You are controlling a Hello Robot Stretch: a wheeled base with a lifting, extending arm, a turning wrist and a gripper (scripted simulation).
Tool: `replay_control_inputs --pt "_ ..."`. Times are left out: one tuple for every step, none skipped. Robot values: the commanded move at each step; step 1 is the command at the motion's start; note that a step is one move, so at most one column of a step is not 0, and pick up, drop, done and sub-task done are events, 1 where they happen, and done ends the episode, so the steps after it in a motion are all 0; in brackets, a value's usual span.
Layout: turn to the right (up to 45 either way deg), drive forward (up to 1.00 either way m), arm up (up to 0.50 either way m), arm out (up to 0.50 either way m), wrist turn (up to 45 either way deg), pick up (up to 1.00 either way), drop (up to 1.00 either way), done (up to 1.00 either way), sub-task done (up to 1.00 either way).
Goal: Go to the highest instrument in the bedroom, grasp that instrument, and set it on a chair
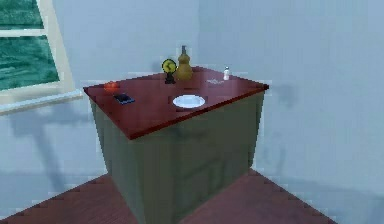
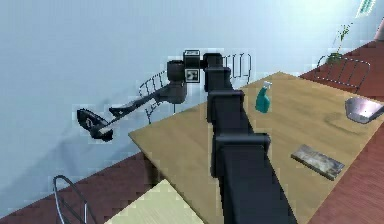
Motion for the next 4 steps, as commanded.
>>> replay_control_inputs --pt "0.0 0.00 0.00 0.00 45.0 0.00 0.00 0.00 0.00" --pt "0.0 0.00 0.00 0.00 6.0 0.00 0.00 0.00 0.00" --pt "0.0 0.00 -0.38 0.00 0.0 0.00 0.00 0.00 0.00" --pt "0.0 0.00 -0.32 0.00 0.0 0.00 0.00 0.00 0.00"
